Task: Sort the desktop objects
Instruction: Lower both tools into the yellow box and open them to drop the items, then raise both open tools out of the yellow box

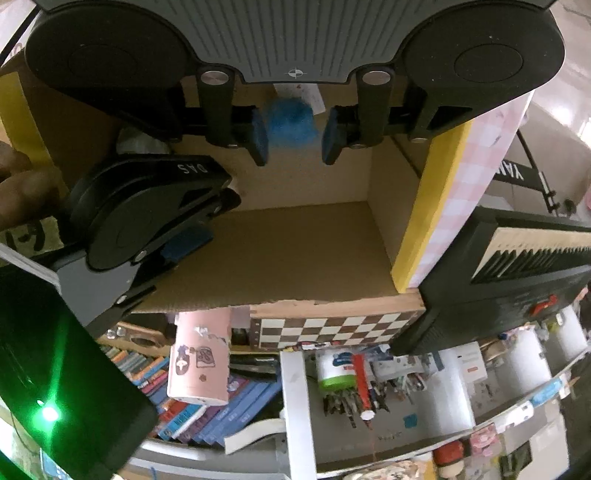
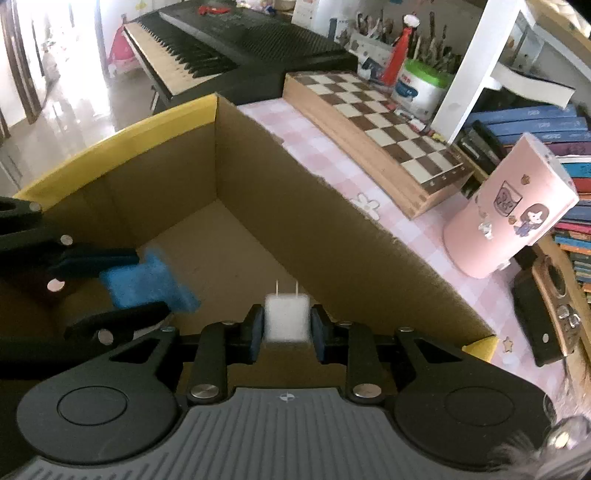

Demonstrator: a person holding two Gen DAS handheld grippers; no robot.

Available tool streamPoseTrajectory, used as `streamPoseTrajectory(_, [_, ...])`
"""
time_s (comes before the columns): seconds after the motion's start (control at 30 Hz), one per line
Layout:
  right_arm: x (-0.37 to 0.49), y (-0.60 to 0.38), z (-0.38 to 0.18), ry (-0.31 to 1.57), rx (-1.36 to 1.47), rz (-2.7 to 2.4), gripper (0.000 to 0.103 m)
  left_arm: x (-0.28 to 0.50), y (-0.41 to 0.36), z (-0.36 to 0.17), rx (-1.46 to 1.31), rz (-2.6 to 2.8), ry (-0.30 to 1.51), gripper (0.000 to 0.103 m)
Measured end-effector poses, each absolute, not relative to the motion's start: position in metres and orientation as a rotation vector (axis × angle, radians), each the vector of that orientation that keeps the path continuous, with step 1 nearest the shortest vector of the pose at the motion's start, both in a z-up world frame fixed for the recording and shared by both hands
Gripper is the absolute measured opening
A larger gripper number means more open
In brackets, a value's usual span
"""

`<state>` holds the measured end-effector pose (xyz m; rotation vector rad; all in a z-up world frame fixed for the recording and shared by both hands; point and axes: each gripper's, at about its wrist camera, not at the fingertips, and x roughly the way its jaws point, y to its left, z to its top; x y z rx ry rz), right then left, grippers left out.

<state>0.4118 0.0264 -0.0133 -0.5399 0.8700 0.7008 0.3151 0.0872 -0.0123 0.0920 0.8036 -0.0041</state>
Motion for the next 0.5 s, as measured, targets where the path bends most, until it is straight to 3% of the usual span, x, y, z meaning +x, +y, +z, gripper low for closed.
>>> streamPoseTrajectory(0.07, [0.411,0.025,-0.011,0.864,-0.522,0.694,0.036,0.310,0.090,-0.010,0.073,0.009,0.784,0.051])
streamPoseTrajectory(0.33, [0.384,0.009,0.010,0.784,-0.404,0.661,0.038,0.283,0.098,0.009,0.017,0.022,0.704,0.053])
streamPoseTrajectory(0.5, [0.363,-0.003,0.030,0.712,-0.328,0.619,0.038,0.263,0.101,0.022,-0.004,0.033,0.647,0.061])
